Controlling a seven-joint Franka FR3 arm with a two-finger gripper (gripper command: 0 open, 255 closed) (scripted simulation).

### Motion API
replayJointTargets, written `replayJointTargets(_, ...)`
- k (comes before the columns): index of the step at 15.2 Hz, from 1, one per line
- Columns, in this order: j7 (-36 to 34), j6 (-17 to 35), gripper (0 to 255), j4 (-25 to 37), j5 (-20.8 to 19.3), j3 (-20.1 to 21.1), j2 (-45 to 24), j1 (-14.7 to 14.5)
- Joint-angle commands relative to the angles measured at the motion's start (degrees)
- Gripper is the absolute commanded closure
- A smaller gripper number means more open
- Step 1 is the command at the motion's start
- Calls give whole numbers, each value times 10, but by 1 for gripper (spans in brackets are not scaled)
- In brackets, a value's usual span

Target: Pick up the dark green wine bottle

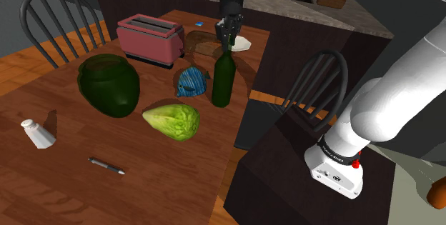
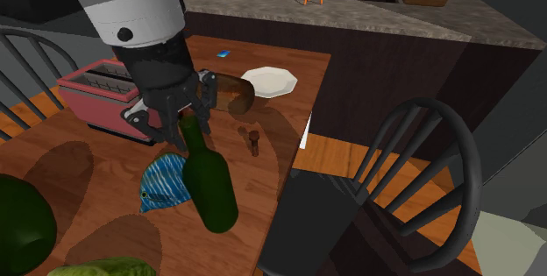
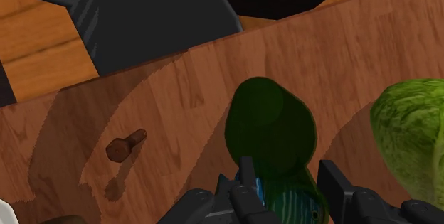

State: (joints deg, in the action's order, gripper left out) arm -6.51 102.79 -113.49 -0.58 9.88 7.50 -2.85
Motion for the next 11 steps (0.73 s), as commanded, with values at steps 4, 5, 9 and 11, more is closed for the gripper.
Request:
replayJointTargets(4, 2, -38, 255, 35, 0, -1, 3, 1)
replayJointTargets(5, 2, -46, 255, 43, 0, -1, 3, 1)
replayJointTargets(9, 3, -77, 255, 75, 0, -1, 2, 1)
replayJointTargets(11, 3, -93, 255, 92, 0, -1, 0, 1)
